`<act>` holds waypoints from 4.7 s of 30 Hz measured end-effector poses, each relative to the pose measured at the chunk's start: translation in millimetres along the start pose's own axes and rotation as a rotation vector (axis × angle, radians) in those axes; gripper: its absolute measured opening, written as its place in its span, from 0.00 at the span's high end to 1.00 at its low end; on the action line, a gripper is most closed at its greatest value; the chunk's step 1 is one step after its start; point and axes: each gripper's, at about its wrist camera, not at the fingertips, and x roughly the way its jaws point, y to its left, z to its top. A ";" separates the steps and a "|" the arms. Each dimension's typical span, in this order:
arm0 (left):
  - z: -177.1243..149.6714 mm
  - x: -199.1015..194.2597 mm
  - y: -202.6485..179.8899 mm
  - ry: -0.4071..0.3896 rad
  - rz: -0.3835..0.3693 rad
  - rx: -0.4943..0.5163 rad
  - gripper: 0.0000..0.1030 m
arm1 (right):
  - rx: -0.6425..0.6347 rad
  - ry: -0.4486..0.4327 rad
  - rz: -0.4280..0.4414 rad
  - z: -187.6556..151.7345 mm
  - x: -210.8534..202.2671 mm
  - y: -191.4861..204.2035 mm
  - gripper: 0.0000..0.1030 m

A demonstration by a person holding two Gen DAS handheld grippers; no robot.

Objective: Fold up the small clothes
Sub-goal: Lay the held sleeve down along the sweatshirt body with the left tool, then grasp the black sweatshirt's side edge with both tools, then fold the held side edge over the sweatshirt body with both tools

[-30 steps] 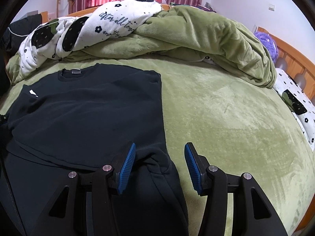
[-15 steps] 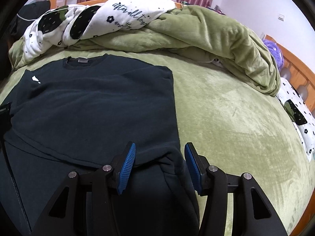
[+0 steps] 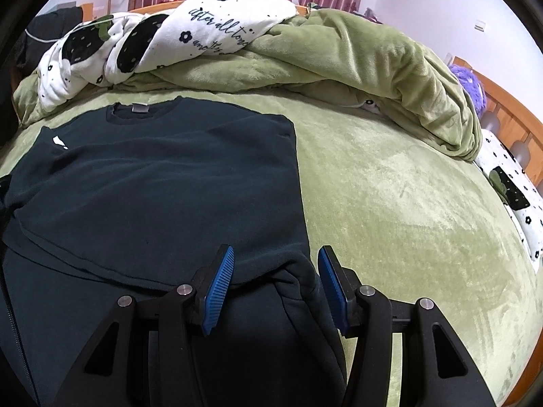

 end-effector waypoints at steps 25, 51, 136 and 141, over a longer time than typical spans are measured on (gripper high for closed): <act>-24.2 -63.7 10.0 0.007 0.084 0.038 0.69 | 0.099 0.016 0.095 -15.1 -17.0 -2.6 0.49; -118.4 -188.8 44.0 0.020 0.031 0.073 0.69 | 0.163 -0.104 -0.047 -117.7 -175.8 -34.7 0.09; -102.2 -260.9 61.4 -0.053 -0.096 -0.107 0.92 | 0.211 -0.192 0.243 -144.9 -255.0 -44.9 0.91; -66.2 -226.7 48.3 -0.055 -0.072 -0.079 0.92 | 0.242 -0.200 0.255 -109.9 -233.1 -52.1 0.91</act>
